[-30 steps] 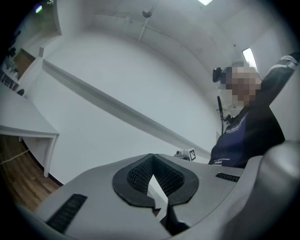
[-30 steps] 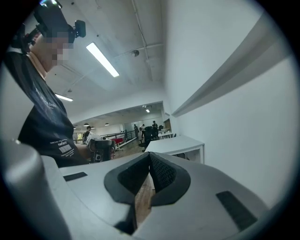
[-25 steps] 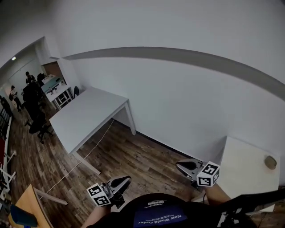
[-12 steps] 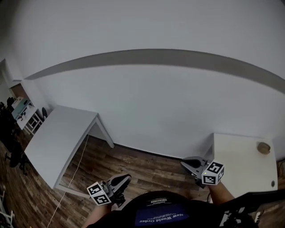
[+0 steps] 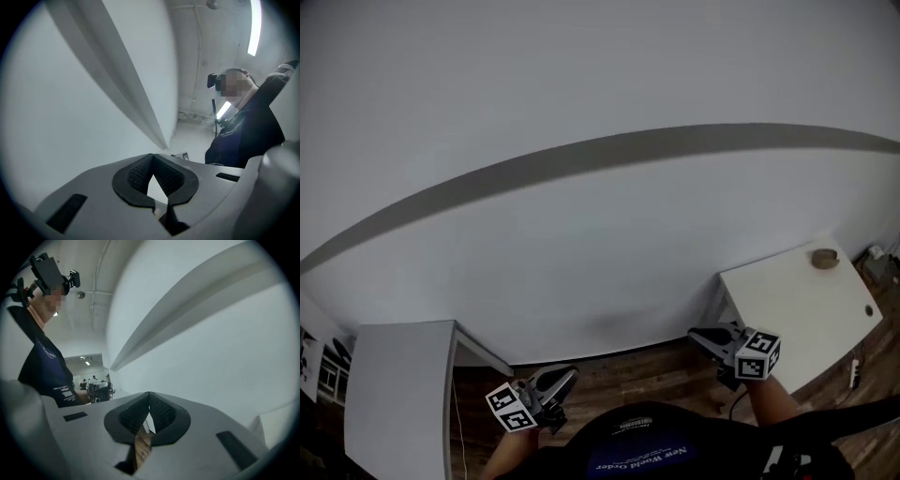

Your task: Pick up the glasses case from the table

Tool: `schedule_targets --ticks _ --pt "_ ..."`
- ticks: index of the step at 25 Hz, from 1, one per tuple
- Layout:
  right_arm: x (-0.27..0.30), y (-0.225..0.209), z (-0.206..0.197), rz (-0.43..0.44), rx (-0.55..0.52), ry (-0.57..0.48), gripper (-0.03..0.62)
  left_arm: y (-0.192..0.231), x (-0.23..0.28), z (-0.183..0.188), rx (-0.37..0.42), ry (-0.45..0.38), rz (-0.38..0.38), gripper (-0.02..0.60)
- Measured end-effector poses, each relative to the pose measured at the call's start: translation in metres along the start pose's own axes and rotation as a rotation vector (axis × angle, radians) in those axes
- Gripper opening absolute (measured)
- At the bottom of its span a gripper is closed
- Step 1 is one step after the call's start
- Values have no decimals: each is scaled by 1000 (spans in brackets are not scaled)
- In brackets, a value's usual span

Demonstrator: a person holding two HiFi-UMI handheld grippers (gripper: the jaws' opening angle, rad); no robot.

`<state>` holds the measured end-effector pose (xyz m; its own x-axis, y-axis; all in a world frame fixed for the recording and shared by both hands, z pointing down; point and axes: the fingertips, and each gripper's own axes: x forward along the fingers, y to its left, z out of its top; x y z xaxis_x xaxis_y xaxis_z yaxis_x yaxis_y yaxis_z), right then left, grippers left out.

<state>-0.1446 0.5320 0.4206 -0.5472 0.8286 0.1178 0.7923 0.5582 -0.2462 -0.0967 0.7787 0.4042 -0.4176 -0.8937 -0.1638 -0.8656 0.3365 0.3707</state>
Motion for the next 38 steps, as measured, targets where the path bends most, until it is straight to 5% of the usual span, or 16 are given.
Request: schedule_targets --ticks 13,26,32,38 --pt "-54 -70 -9 -233 34 -14 3 41 115 -19 -43 101 -271 3" --pt "-154 -267 35 -253 -86 -35 3 53 364 -31 26 202 -335 3" --pt "-214 -323 32 -293 -67 -70 3 42 466 -55 13 263 -406 3" --pt "-286 -336 35 -435 -30 -129 3 21 529 -68 -11 338 -517 3"
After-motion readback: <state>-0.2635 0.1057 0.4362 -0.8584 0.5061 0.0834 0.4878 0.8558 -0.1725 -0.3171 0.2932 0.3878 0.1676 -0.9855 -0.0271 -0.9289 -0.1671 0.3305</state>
